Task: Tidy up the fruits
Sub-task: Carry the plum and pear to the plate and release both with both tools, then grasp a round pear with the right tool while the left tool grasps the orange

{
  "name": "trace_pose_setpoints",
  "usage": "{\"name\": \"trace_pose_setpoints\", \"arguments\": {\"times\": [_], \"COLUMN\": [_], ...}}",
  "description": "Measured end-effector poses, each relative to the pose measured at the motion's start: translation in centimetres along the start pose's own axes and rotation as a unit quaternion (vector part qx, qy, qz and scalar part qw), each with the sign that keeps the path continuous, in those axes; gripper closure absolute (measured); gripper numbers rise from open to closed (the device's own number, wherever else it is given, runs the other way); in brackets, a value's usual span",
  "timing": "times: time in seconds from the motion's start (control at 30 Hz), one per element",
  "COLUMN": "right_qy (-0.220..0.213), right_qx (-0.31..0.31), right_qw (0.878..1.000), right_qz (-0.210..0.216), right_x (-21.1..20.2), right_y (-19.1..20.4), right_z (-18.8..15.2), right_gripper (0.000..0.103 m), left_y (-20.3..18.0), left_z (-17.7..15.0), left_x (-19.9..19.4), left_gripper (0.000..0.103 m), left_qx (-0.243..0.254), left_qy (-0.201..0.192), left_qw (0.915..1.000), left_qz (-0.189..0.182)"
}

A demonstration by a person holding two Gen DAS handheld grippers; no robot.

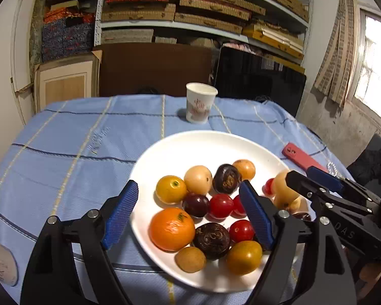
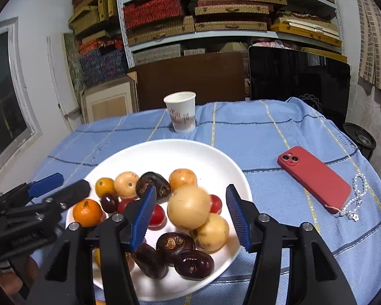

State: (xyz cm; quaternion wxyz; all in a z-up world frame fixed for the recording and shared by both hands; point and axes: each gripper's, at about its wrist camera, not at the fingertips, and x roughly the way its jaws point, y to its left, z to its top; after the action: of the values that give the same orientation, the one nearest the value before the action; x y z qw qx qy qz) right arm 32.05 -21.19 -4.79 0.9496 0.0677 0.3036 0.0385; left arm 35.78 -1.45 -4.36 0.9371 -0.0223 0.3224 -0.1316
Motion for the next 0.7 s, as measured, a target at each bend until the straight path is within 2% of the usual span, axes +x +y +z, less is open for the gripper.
{"name": "trace_pose_setpoints", "arguments": {"times": [0.17,0.3,0.53,0.7], "right_qy": [-0.006,0.002,0.048,0.087], "right_qx": [0.007,-0.007,-0.09,-0.08], "right_qw": [1.0,1.0,0.993,0.992], "right_qz": [0.011,0.025,0.056,0.053], "right_x": [-2.7,-5.6,-8.9,-8.5], "right_y": [-0.5,0.6,5.4,5.9], "right_z": [0.3,-1.4,-7.6,-9.9], "right_gripper": [0.045,0.042,0.042,0.042], "left_y": [2.0,3.3,4.6,4.4], "left_z": [0.2,-1.0,-6.9,-10.4], "left_x": [-4.5,-8.4,-12.7,-14.0], "left_gripper": [0.024,0.023,0.021,0.021], "left_qx": [-0.019,-0.025,-0.012,0.019], "left_qy": [-0.015,-0.017,0.024,0.049], "left_qw": [0.9997,0.9995,0.9996,0.9986], "left_qz": [0.0,-0.006,-0.008,0.003]}}
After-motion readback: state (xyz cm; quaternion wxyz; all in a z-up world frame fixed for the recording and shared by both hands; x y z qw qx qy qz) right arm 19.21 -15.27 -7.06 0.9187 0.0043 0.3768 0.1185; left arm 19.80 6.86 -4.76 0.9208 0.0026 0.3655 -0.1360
